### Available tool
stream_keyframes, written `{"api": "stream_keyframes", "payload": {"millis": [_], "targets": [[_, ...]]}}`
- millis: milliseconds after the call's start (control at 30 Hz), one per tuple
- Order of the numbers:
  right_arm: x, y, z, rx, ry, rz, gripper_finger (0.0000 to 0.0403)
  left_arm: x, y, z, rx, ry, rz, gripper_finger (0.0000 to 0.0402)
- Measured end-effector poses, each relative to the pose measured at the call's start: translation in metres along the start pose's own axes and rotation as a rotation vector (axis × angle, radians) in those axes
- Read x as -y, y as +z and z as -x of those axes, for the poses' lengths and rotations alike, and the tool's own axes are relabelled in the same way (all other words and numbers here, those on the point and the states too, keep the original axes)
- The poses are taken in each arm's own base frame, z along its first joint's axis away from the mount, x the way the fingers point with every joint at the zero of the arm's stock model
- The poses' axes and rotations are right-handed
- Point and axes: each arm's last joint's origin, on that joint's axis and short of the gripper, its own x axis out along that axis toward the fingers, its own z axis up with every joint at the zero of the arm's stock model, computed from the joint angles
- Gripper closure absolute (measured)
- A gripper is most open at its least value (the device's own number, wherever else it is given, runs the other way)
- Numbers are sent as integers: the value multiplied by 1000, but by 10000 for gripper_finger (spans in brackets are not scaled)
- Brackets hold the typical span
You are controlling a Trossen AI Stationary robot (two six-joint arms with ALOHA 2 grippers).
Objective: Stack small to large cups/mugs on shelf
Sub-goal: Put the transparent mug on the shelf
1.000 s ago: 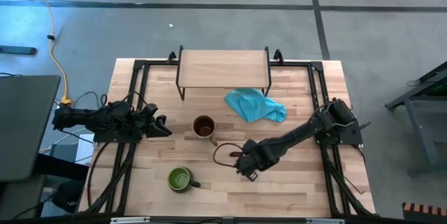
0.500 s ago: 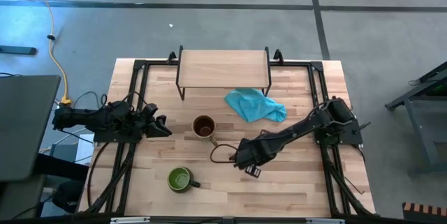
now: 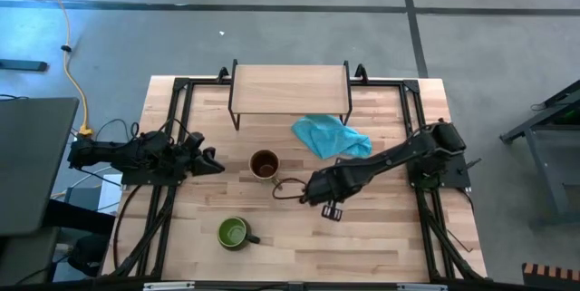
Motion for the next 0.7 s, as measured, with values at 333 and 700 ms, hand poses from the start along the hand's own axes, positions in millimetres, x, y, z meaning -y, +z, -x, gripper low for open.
{"api": "stream_keyframes", "payload": {"millis": [333, 700], "targets": [[26, -1, 24, -12, 69, 109, 403, -1, 2, 0, 66, 42, 0, 311], [69, -1, 55, 44, 132, 148, 403, -2, 4, 0, 128, 81, 0, 311]]}}
